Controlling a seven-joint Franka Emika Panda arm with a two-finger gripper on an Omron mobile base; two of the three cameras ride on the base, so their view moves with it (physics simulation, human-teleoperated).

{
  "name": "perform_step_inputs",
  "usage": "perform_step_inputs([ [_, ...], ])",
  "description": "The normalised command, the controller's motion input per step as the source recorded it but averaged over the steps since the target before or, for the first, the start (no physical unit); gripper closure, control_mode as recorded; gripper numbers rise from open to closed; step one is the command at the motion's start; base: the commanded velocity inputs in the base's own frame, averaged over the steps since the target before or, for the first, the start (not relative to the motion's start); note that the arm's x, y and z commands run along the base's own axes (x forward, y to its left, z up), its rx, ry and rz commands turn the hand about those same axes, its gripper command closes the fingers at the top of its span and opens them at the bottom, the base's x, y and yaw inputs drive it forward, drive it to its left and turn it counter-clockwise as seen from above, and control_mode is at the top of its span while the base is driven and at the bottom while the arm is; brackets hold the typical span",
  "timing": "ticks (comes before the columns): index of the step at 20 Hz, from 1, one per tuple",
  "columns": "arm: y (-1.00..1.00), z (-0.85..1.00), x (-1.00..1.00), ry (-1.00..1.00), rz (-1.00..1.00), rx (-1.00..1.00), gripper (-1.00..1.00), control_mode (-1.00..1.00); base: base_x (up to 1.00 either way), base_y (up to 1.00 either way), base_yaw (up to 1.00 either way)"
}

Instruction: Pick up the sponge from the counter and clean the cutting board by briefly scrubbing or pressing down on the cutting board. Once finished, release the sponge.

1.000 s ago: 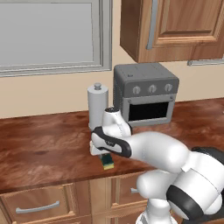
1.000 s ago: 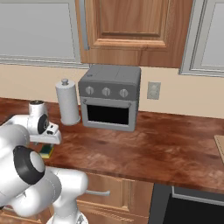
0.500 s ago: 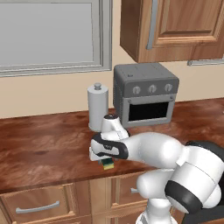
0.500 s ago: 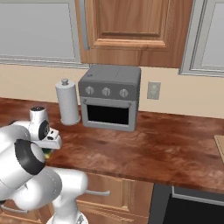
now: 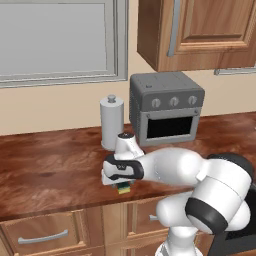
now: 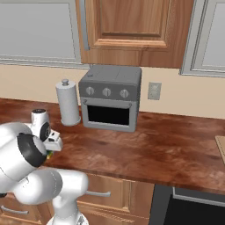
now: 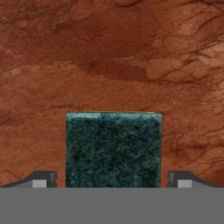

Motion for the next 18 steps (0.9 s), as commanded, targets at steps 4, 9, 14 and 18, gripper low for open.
perform_step_inputs([
  [4,0.00,-0.10,0.03,0.00,0.00,0.00,-1.00,-1.00,0.00,0.00,0.00],
  [9,0.00,-0.01,0.00,0.00,0.00,0.00,1.00,-1.00,0.00,0.00,0.00],
  [14,0.00,0.00,0.00,0.00,0.00,0.00,1.00,-1.00,0.00,0.00,0.00],
  [18,0.00,0.30,0.00,0.00,0.00,0.00,1.00,-1.00,0.00,0.00,0.00],
])
